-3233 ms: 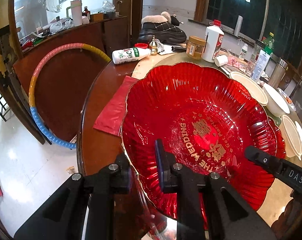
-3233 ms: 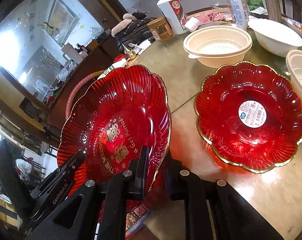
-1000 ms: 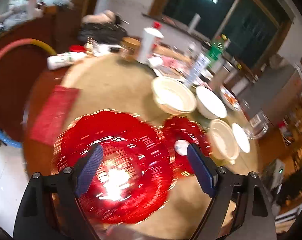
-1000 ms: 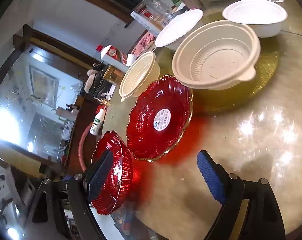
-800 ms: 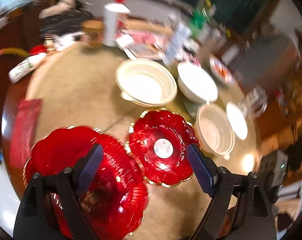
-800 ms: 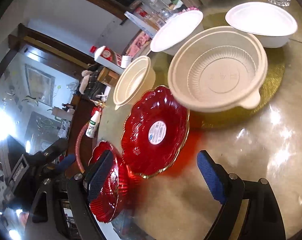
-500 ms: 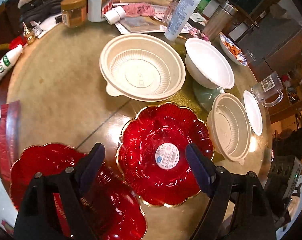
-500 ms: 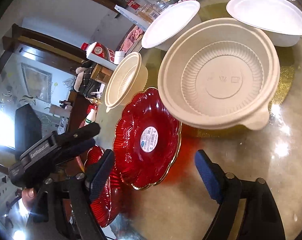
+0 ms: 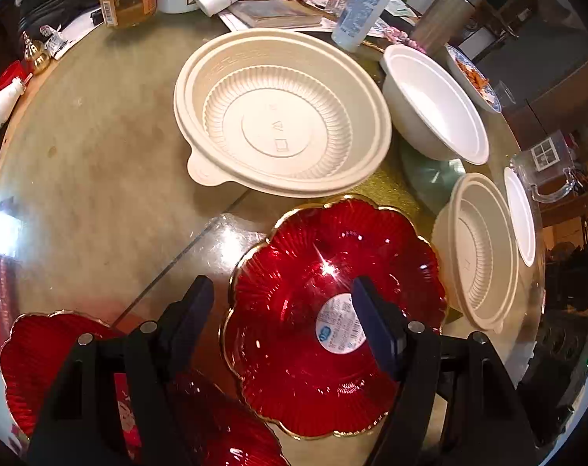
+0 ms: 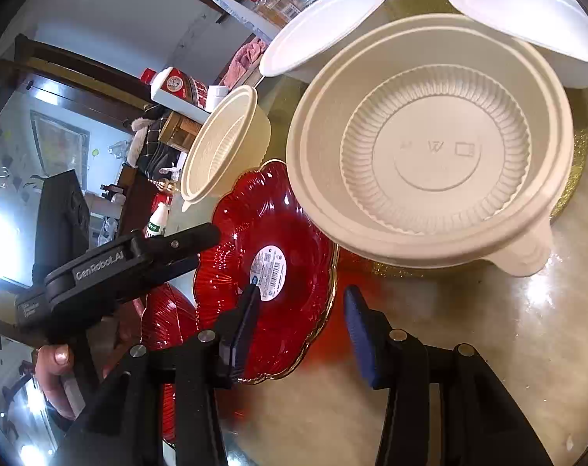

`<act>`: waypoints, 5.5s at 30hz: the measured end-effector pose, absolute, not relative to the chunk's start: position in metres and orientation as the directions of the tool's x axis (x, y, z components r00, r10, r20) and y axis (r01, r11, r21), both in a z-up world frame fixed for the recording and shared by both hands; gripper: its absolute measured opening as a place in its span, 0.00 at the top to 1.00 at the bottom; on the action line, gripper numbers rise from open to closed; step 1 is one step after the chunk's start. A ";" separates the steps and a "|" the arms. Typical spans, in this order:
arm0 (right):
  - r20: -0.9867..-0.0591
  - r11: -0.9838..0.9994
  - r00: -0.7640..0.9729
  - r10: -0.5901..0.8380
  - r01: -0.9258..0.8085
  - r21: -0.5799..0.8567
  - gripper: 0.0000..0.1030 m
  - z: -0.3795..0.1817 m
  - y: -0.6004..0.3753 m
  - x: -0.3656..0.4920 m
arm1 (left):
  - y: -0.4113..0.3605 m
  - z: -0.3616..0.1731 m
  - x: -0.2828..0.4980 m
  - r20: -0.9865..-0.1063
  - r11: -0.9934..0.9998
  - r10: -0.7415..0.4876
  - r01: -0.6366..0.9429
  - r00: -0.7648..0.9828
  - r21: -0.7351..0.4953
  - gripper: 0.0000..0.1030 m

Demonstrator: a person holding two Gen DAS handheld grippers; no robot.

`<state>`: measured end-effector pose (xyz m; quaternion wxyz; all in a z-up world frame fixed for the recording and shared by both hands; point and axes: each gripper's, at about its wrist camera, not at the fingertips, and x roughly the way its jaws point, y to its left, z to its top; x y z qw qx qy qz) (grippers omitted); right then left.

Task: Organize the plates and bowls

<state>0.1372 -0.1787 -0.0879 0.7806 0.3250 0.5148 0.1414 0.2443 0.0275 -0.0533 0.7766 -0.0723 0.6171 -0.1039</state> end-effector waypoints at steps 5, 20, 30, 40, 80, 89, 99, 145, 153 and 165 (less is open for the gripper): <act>-0.722 0.762 0.424 0.546 0.106 0.639 0.70 -0.091 -0.175 0.139 | 0.017 -0.058 0.244 -0.952 0.970 -0.234 0.111 0.197 -0.215 0.40; -0.747 0.813 0.462 0.478 0.091 0.576 0.88 -0.086 -0.177 0.137 | -0.007 -0.053 0.231 -0.955 0.986 -0.017 0.164 0.296 0.033 0.84; -0.718 0.806 0.502 0.482 0.068 0.588 0.89 -0.071 -0.183 0.120 | -0.002 -0.028 0.205 -0.940 0.987 -0.046 0.159 0.337 0.009 0.86; -0.712 0.813 0.519 0.474 0.052 0.580 0.90 -0.057 -0.181 0.099 | 0.004 -0.010 0.182 -0.924 0.987 -0.089 0.155 0.371 -0.033 0.86; -0.759 0.899 0.546 0.355 0.023 0.437 0.91 -0.058 -0.205 0.007 | -0.007 -0.035 0.052 -0.845 0.981 -0.182 0.157 0.502 -0.118 0.86; -0.757 0.905 0.545 0.361 -0.011 0.424 0.91 -0.060 -0.201 0.011 | -0.002 -0.034 0.045 -0.829 0.982 -0.179 0.147 0.529 -0.118 0.86; -0.737 0.916 0.579 0.348 -0.041 0.400 0.90 -0.041 -0.194 0.010 | 0.007 -0.020 0.038 -0.796 0.982 -0.185 0.135 0.576 -0.131 0.86; -0.701 0.860 0.501 0.508 -0.333 0.386 0.88 -0.013 -0.026 0.086 | 0.149 -0.007 0.031 -0.750 0.954 0.064 -0.261 0.658 -0.148 0.86; -0.740 0.869 0.465 0.485 -0.349 0.350 0.88 -0.030 0.000 0.096 | 0.165 -0.031 0.037 -0.794 0.937 0.090 -0.320 0.601 -0.136 0.86; -0.799 0.892 0.431 0.419 -0.358 0.275 0.86 -0.045 0.015 0.105 | 0.167 -0.040 0.040 -0.819 0.937 0.102 -0.332 0.564 -0.112 0.86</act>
